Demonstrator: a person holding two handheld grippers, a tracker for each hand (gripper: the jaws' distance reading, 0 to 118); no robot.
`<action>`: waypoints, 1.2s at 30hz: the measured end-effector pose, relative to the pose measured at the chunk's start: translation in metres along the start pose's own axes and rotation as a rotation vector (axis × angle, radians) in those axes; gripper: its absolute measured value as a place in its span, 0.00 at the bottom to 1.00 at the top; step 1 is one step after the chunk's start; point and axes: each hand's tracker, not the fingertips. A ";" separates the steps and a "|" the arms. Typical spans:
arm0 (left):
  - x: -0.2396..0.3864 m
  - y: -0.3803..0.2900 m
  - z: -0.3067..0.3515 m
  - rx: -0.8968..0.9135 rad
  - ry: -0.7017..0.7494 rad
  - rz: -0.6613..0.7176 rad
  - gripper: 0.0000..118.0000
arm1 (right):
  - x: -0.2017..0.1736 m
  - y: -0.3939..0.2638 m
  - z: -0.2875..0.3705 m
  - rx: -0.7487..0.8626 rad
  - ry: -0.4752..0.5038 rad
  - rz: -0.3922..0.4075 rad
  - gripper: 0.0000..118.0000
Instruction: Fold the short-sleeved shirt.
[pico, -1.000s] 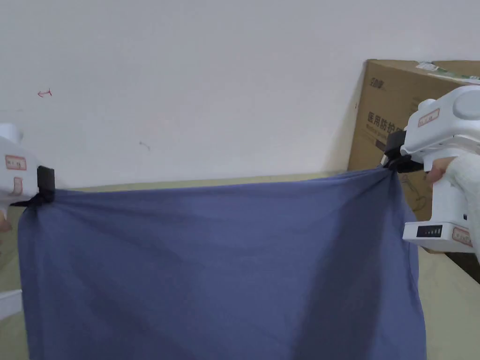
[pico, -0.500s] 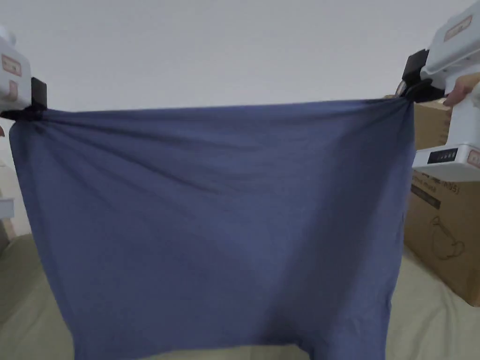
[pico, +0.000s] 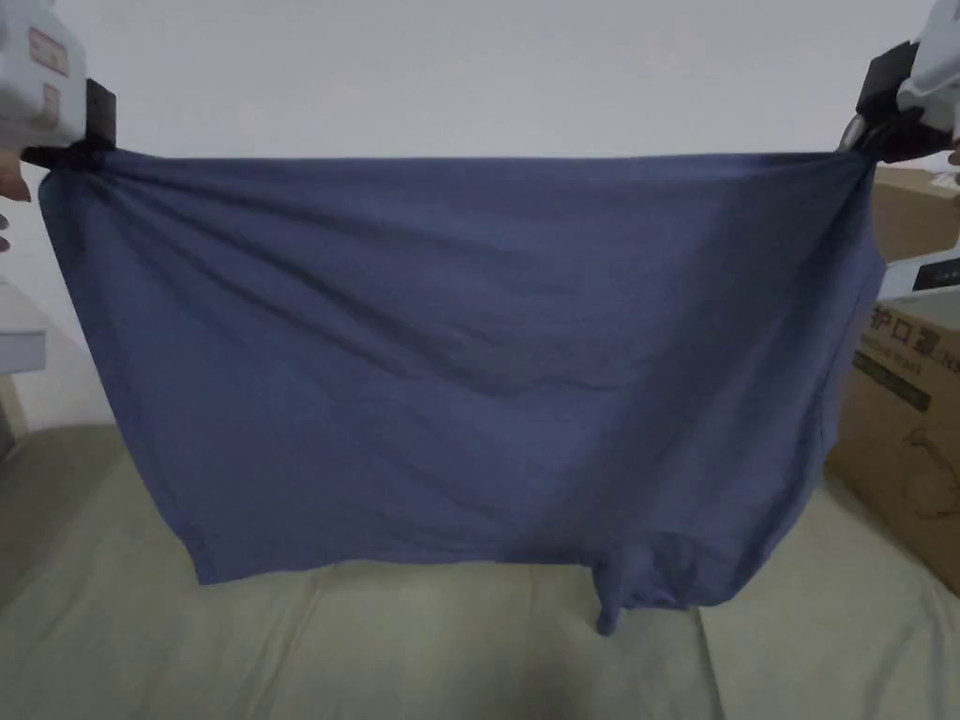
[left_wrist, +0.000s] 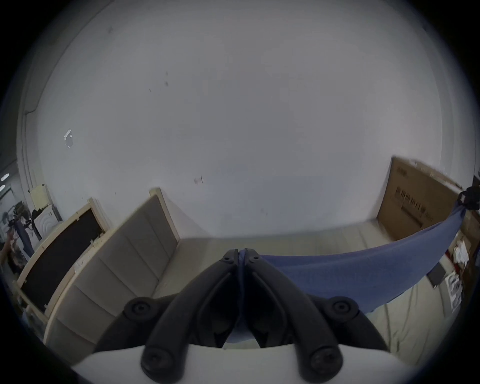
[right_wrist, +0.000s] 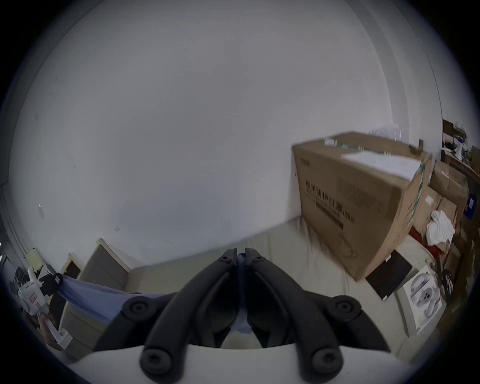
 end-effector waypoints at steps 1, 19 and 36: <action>0.003 -0.014 -0.014 -0.024 0.000 -0.015 0.01 | 0.003 -0.012 -0.017 -0.027 -0.026 0.010 0.05; 0.059 -0.378 -0.202 -0.614 0.050 -0.039 0.01 | 0.115 -0.330 -0.256 -0.669 -0.292 -0.026 0.05; -0.006 -0.411 0.066 -0.418 -0.041 0.006 0.01 | 0.147 -0.361 0.018 -0.527 -0.115 -0.020 0.05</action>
